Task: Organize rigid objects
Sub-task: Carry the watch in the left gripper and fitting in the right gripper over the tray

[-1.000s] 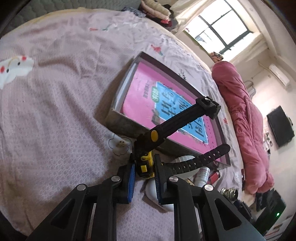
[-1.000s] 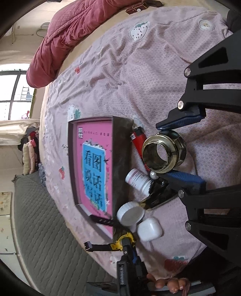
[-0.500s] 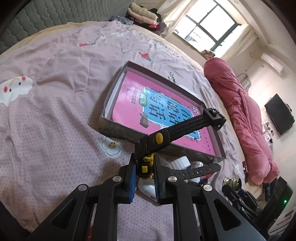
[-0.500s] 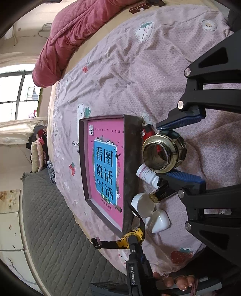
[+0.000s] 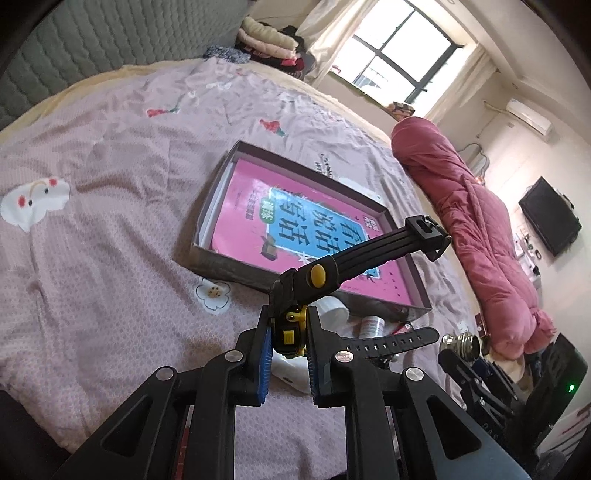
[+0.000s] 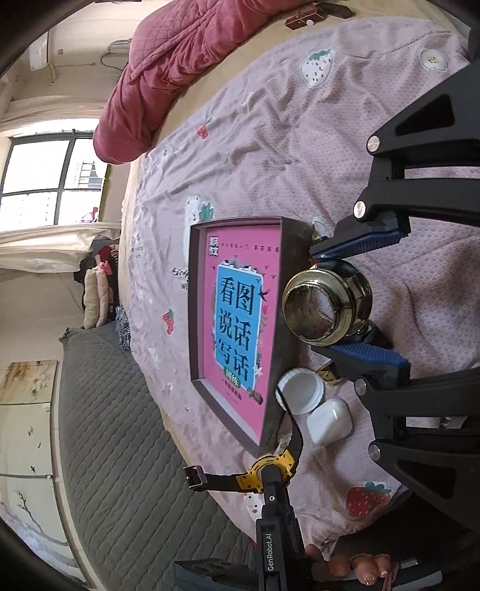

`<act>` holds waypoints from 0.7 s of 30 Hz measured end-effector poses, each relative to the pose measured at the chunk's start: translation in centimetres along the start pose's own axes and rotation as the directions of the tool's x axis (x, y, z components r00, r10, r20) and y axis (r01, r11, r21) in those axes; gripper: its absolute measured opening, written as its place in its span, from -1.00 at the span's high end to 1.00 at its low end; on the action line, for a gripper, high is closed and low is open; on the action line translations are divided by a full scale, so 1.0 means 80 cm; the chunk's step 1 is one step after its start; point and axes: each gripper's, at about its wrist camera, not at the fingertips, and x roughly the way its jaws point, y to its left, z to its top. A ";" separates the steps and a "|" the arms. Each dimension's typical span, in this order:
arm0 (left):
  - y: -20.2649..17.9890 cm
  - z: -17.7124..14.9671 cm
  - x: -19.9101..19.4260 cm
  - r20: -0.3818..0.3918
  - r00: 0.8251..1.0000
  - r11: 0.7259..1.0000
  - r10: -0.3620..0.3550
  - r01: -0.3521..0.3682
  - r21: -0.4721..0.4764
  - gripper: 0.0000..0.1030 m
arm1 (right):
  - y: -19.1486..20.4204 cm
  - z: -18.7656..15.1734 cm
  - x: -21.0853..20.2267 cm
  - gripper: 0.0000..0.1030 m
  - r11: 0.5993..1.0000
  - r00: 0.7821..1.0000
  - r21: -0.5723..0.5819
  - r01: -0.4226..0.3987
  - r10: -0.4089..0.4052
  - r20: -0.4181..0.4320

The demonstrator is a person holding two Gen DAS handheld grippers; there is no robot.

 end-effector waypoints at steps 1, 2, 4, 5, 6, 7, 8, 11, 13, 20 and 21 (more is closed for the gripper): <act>-0.003 0.000 -0.004 0.008 1.000 1.000 0.006 -0.006 0.011 0.69 | 0.000 0.001 -0.001 0.16 1.000 1.000 -0.002 0.000 0.000 0.004; -0.005 0.000 -0.006 0.014 1.000 1.000 0.010 -0.011 0.020 0.69 | 0.001 0.001 -0.002 0.16 1.000 1.000 -0.004 0.001 0.000 0.009; -0.011 -0.002 -0.012 0.030 0.999 0.999 0.021 -0.022 0.045 0.69 | 0.002 0.002 -0.004 0.16 1.000 1.000 -0.010 0.002 -0.002 0.017; -0.014 -0.002 -0.014 0.036 0.999 0.998 0.025 -0.027 0.055 0.69 | 0.002 0.003 -0.005 0.16 1.000 1.000 -0.012 0.003 -0.002 0.022; -0.017 -0.002 -0.016 0.042 0.999 0.997 0.029 -0.032 0.065 0.69 | 0.002 0.004 -0.006 0.16 1.000 1.000 -0.014 0.003 -0.002 0.025; -0.019 -0.003 -0.018 0.047 0.998 0.996 0.033 -0.036 0.075 0.69 | 0.002 0.005 -0.007 0.16 1.000 1.000 -0.015 0.002 -0.002 0.029; -0.022 -0.003 -0.020 0.050 0.998 0.996 0.035 -0.039 0.084 0.69 | 0.002 0.005 -0.008 0.16 1.000 0.999 -0.016 0.003 -0.002 0.033; -0.028 -0.003 -0.023 0.064 0.997 0.993 0.045 -0.051 0.106 0.69 | 0.002 0.008 -0.010 0.16 1.000 0.999 -0.015 0.001 0.000 0.044; -0.030 -0.004 -0.025 0.069 0.996 0.992 0.048 -0.056 0.115 0.69 | 0.001 0.009 -0.010 0.16 1.000 0.999 -0.014 0.001 0.000 0.050; -0.031 -0.002 -0.023 0.082 0.994 0.989 0.067 -0.077 0.130 0.69 | 0.000 0.012 -0.008 0.16 1.000 0.998 -0.014 -0.003 0.004 0.064; -0.031 -0.001 -0.022 0.083 0.994 0.988 0.068 -0.078 0.131 0.69 | 0.000 0.013 -0.008 0.16 1.000 0.998 -0.013 -0.004 0.005 0.066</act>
